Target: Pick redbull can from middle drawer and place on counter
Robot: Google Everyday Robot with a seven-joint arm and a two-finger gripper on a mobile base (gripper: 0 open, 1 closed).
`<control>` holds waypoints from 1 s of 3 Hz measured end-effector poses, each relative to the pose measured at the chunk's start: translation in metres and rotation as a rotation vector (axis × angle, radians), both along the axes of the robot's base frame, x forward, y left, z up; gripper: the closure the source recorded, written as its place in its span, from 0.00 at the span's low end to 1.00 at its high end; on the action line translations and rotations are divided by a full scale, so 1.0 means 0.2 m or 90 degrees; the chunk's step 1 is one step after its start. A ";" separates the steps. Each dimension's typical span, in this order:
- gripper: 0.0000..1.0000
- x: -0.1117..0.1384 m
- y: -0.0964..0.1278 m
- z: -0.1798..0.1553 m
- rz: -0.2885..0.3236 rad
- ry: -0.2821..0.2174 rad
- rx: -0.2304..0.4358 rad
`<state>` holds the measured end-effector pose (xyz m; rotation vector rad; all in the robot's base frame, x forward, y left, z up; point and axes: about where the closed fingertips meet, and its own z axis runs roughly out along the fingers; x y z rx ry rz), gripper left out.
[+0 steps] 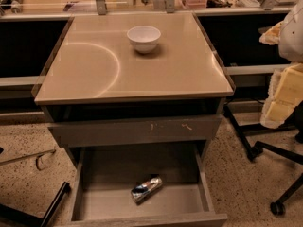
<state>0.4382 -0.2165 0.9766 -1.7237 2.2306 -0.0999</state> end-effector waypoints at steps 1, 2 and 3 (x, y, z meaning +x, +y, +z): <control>0.00 0.00 0.00 0.00 0.000 0.000 0.000; 0.00 0.01 0.04 -0.06 0.005 -0.002 0.020; 0.00 -0.02 0.19 -0.24 0.012 0.000 0.075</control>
Offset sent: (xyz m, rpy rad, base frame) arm 0.0032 0.0224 -0.0380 0.0848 0.0119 0.0217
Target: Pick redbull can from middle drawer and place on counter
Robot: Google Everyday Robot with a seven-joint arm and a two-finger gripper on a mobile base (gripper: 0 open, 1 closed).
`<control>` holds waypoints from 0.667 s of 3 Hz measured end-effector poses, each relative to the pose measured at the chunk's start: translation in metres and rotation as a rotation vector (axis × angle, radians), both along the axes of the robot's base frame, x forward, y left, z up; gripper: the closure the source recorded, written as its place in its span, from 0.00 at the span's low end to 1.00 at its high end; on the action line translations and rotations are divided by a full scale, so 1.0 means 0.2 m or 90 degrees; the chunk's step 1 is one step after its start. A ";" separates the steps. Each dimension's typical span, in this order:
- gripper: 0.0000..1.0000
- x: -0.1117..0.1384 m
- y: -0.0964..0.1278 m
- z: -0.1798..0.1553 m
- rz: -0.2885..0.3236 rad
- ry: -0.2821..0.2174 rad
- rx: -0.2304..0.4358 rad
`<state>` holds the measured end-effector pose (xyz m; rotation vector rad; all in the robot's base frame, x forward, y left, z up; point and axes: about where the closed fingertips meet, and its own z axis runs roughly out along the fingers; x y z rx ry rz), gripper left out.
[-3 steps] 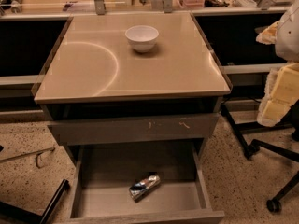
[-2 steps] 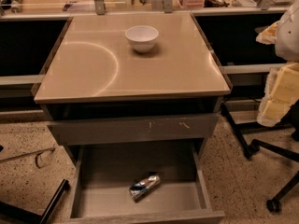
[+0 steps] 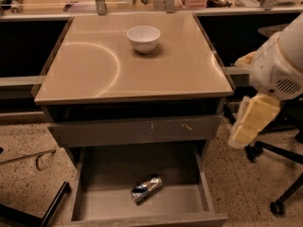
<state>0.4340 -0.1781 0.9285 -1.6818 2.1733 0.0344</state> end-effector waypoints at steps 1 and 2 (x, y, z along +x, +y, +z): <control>0.00 0.04 0.24 -0.36 0.009 0.005 0.093; 0.00 0.04 0.24 -0.36 0.009 0.005 0.093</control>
Offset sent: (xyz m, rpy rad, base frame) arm 0.0001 0.0366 -0.0602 0.1118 0.0377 0.0237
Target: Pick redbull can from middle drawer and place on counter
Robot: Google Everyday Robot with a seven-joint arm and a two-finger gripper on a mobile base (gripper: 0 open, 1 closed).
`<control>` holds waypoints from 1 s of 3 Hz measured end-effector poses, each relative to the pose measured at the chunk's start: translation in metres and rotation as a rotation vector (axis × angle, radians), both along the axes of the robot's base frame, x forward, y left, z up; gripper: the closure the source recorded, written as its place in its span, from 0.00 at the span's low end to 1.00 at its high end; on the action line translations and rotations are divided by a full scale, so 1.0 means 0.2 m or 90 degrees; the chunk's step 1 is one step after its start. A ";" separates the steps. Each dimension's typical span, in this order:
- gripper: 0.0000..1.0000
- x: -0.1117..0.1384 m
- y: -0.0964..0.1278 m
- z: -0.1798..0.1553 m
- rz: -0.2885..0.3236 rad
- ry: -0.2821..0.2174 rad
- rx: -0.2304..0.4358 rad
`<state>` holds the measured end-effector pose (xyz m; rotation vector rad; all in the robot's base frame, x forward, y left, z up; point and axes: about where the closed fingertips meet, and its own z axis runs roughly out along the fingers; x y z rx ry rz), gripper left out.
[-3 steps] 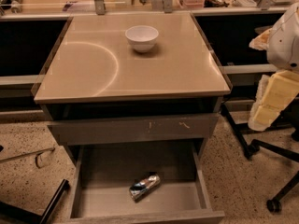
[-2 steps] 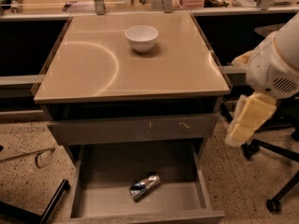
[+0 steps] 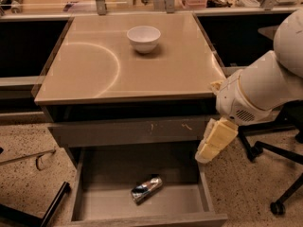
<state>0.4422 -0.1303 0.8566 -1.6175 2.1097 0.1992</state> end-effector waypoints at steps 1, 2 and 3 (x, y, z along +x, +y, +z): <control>0.00 0.00 0.09 -0.11 0.011 0.003 0.009; 0.00 -0.04 0.30 -0.35 0.033 0.010 0.030; 0.00 -0.06 0.47 -0.67 0.051 0.014 0.043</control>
Offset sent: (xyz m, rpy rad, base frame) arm -0.0105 0.1225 -0.1586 0.1005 0.0096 0.0863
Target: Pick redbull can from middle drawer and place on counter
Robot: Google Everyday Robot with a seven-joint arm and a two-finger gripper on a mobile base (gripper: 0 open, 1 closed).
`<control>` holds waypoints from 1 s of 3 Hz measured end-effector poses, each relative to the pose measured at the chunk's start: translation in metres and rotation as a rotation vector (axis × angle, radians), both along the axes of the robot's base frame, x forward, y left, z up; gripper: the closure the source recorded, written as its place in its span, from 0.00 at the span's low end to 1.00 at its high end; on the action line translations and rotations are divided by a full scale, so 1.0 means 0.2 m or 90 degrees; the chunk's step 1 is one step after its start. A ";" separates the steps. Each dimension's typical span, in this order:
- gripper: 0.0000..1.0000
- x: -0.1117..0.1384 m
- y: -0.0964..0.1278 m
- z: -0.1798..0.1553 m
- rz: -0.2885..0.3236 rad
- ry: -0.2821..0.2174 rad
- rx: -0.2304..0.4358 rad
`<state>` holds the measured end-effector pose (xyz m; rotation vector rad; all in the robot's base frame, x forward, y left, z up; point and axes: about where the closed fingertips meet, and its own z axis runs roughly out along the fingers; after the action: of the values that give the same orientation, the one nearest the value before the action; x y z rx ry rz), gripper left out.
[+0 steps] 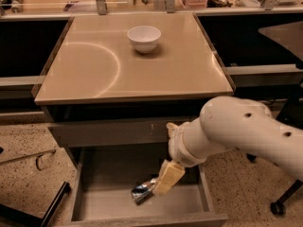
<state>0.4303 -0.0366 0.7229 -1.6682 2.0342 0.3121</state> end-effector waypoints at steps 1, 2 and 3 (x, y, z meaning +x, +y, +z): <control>0.00 0.07 0.02 0.01 -0.016 -0.036 0.012; 0.00 0.07 0.02 0.01 -0.016 -0.036 0.012; 0.00 0.11 0.06 -0.15 -0.015 -0.026 0.021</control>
Offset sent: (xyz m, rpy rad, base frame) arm 0.0123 0.0034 0.0000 0.0187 -0.0531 -0.0246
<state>0.4527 -0.0236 0.6928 -1.6169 2.0066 0.3006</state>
